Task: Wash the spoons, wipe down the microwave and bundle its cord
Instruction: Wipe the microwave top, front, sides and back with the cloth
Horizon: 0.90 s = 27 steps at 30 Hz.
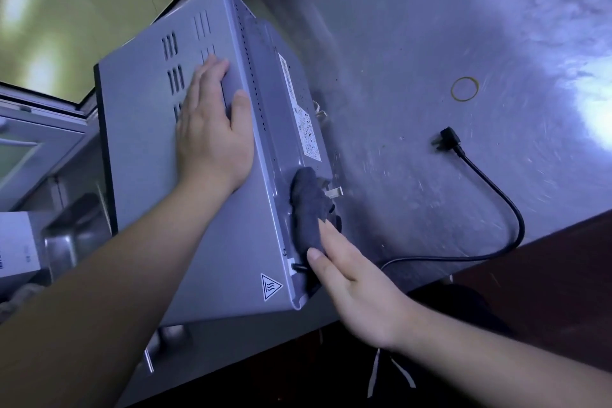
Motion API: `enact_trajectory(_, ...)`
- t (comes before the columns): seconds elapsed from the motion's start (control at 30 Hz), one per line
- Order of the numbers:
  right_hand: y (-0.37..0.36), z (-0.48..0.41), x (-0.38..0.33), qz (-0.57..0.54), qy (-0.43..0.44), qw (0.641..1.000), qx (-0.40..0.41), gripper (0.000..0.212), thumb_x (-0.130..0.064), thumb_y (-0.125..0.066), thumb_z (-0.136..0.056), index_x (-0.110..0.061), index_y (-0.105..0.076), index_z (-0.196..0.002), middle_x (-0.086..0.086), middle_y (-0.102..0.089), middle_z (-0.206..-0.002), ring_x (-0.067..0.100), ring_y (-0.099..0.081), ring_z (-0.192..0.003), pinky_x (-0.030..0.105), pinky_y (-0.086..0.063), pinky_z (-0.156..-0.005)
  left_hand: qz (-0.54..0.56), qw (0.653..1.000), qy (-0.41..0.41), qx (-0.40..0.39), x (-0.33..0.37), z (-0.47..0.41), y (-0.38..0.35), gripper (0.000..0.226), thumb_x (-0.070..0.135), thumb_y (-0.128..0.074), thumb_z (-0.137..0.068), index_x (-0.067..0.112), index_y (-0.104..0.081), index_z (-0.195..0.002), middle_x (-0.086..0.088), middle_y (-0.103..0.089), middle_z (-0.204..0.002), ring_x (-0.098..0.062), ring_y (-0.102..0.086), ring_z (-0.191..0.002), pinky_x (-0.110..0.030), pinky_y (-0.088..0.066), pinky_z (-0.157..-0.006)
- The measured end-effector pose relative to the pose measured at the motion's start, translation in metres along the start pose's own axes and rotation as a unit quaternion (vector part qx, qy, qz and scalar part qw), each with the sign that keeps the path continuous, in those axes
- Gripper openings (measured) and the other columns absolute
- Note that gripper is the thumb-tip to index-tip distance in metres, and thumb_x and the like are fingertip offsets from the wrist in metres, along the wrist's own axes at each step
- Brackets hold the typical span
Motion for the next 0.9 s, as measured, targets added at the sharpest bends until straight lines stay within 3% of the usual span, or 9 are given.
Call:
enact_trajectory(0.17,0.002,-0.010,0.029,-0.057,-0.115,0.992,0.010,0.053,-0.038,-0.032,-0.110,-0.032,-0.016,-0.161,-0.028,-0.010,-0.160,-0.013,-0.004,-0.148,0.017,-0.001,-0.122,-0.001,1.000,0.000,-0.001,0.001,-0.001,0.001,0.055,0.039,-0.036,-0.101,0.021,-0.044,-0.152,0.004,-0.037,-0.165,-0.011,-0.029,-0.153,-0.030,-0.022,-0.124)
enact_trajectory(0.23,0.003,-0.014,0.051,-0.081,-0.160,0.984,0.018,0.051,-0.039,-0.033,-0.110,-0.033,-0.025,-0.160,-0.020,-0.029,-0.161,-0.004,-0.027,-0.147,0.022,-0.017,-0.123,-0.001,1.000,-0.003,-0.001,0.001,-0.001,0.001,0.055,0.039,-0.036,-0.101,0.021,-0.044,-0.152,0.004,-0.038,-0.164,-0.011,-0.029,-0.153,-0.031,-0.022,-0.124)
enact_trajectory(0.3,0.003,-0.014,0.075,-0.140,-0.228,0.963,0.040,0.043,-0.038,-0.036,-0.109,-0.037,-0.043,-0.151,-0.003,-0.065,-0.135,0.010,-0.066,-0.110,0.034,-0.049,-0.105,-0.001,1.000,-0.004,0.000,0.001,-0.002,0.001,0.056,0.040,-0.036,-0.100,0.020,-0.045,-0.152,0.004,-0.038,-0.164,-0.012,-0.030,-0.153,-0.032,-0.023,-0.124)
enact_trajectory(0.33,0.003,-0.013,0.086,-0.163,-0.249,0.953,0.053,0.038,-0.038,-0.039,-0.108,-0.040,-0.051,-0.144,0.002,-0.074,-0.118,0.015,-0.071,-0.089,0.040,-0.056,-0.095,0.000,1.000,-0.005,0.000,0.001,-0.002,0.001,0.056,0.039,-0.036,-0.100,0.020,-0.045,-0.152,0.004,-0.039,-0.164,-0.012,-0.030,-0.153,-0.032,-0.023,-0.124)
enact_trajectory(0.4,0.005,-0.011,0.093,-0.197,-0.259,0.943,0.075,0.034,-0.037,-0.044,-0.105,-0.042,-0.061,-0.134,0.003,-0.077,-0.109,0.018,-0.071,-0.082,0.042,-0.055,-0.090,0.003,1.000,-0.005,0.000,0.001,0.000,0.001,0.056,0.040,-0.035,-0.100,0.019,-0.045,-0.152,0.003,-0.038,-0.164,-0.012,-0.030,-0.153,-0.031,-0.023,-0.124)
enact_trajectory(0.5,0.018,-0.015,0.087,-0.256,-0.235,0.927,0.140,0.028,-0.027,-0.047,-0.106,-0.033,-0.072,-0.118,-0.001,-0.077,-0.113,0.015,-0.073,-0.092,0.034,-0.054,-0.089,0.003,1.000,-0.001,-0.001,0.002,0.000,0.001,0.056,0.039,-0.035,-0.101,0.020,-0.044,-0.153,0.003,-0.038,-0.164,-0.012,-0.030,-0.153,-0.031,-0.022,-0.125)
enact_trajectory(0.63,0.051,-0.008,0.053,-0.228,-0.162,0.936,0.213,0.027,-0.019,-0.044,-0.108,-0.032,-0.067,-0.105,-0.002,-0.077,-0.091,-0.013,-0.064,-0.063,0.005,-0.048,-0.065,0.005,1.000,0.001,0.001,0.002,0.001,0.001,0.056,0.039,-0.035,-0.101,0.020,-0.044,-0.153,0.004,-0.037,-0.164,-0.012,-0.030,-0.153,-0.033,-0.022,-0.126)
enact_trajectory(0.73,0.062,0.004,0.028,-0.149,-0.072,0.962,0.216,0.033,-0.018,-0.042,-0.109,-0.041,-0.066,-0.107,-0.030,-0.072,-0.102,-0.020,-0.062,-0.092,0.002,-0.042,-0.079,0.005,1.000,0.000,0.001,0.002,0.000,0.001,0.055,0.039,-0.035,-0.101,0.020,-0.044,-0.153,0.004,-0.037,-0.165,-0.012,-0.030,-0.153,-0.032,-0.022,-0.125)
enact_trajectory(0.9,0.039,0.011,0.001,0.051,0.109,0.978,0.173,0.031,-0.034,-0.040,-0.109,-0.025,-0.056,-0.134,-0.020,-0.057,-0.140,0.001,-0.048,-0.135,0.020,-0.035,-0.112,0.002,1.000,0.001,0.001,0.002,0.000,0.001,0.056,0.039,-0.035,-0.101,0.021,-0.044,-0.152,0.005,-0.037,-0.165,-0.011,-0.029,-0.153,-0.032,-0.022,-0.125)
Point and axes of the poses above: each hand's wrist, its own z-axis away from the middle knuckle, its own y-axis out of the back of the hand, x = y × z, the point moved 4 cm from there along -z, towards the middle knuckle
